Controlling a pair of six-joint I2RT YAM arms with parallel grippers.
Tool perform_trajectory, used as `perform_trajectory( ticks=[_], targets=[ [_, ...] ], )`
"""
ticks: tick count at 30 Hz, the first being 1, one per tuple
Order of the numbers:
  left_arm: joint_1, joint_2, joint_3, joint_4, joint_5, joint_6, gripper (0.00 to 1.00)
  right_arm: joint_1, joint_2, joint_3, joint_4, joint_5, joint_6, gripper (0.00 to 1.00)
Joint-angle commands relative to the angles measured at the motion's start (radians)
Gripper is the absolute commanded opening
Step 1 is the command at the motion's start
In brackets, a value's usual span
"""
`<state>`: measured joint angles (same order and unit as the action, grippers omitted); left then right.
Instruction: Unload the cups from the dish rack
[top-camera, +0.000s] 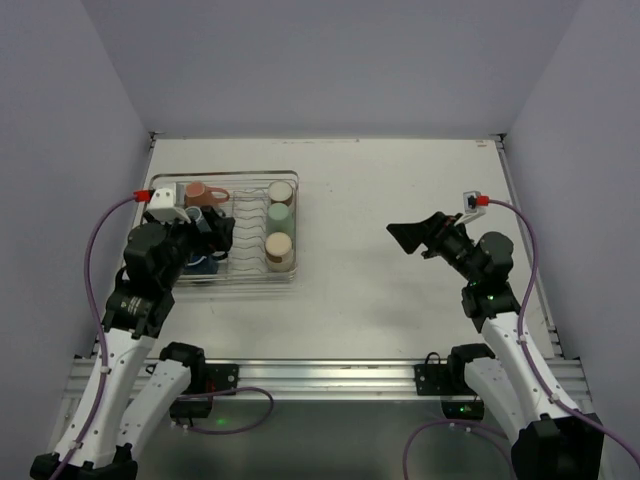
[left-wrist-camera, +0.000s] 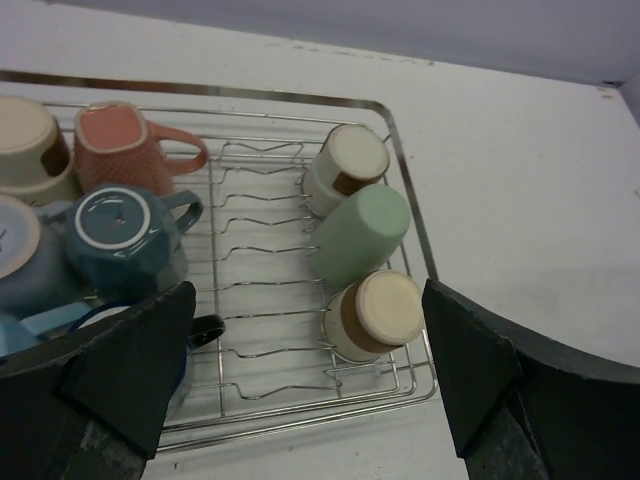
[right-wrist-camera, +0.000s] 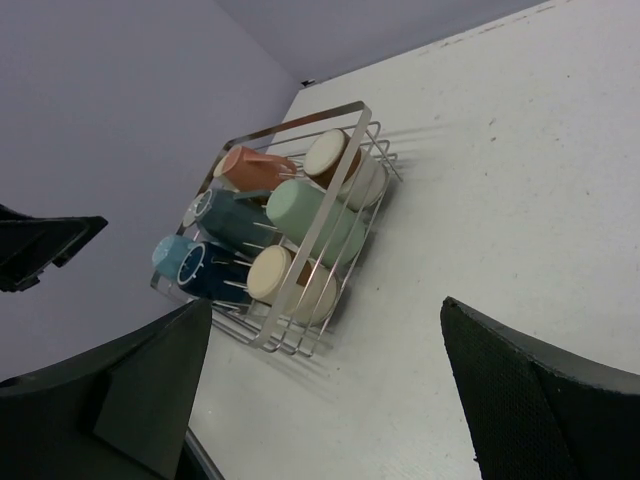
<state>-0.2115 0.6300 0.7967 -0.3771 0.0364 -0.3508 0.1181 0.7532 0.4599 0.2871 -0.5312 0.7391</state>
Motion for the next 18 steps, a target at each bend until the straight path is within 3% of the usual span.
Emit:
perform_trajectory(
  ticks=[1,5,12,18],
  targets=[
    [0.006,0.034,0.051,-0.095,-0.16,0.024,1.0,0.006,-0.005,0.034,0.024,-0.029,-0.018,0.99],
    [0.006,0.092,0.091,-0.14,-0.327,-0.026,1.0,0.008,0.001,0.037,0.014,-0.02,-0.021,0.98],
    [0.006,0.186,0.121,-0.052,-0.478,-0.079,1.0,0.021,0.04,0.049,0.003,-0.023,-0.027,0.97],
    [0.004,0.368,0.141,-0.016,-0.596,-0.131,1.0,0.035,0.064,0.062,-0.014,-0.021,-0.035,0.96]
  ],
)
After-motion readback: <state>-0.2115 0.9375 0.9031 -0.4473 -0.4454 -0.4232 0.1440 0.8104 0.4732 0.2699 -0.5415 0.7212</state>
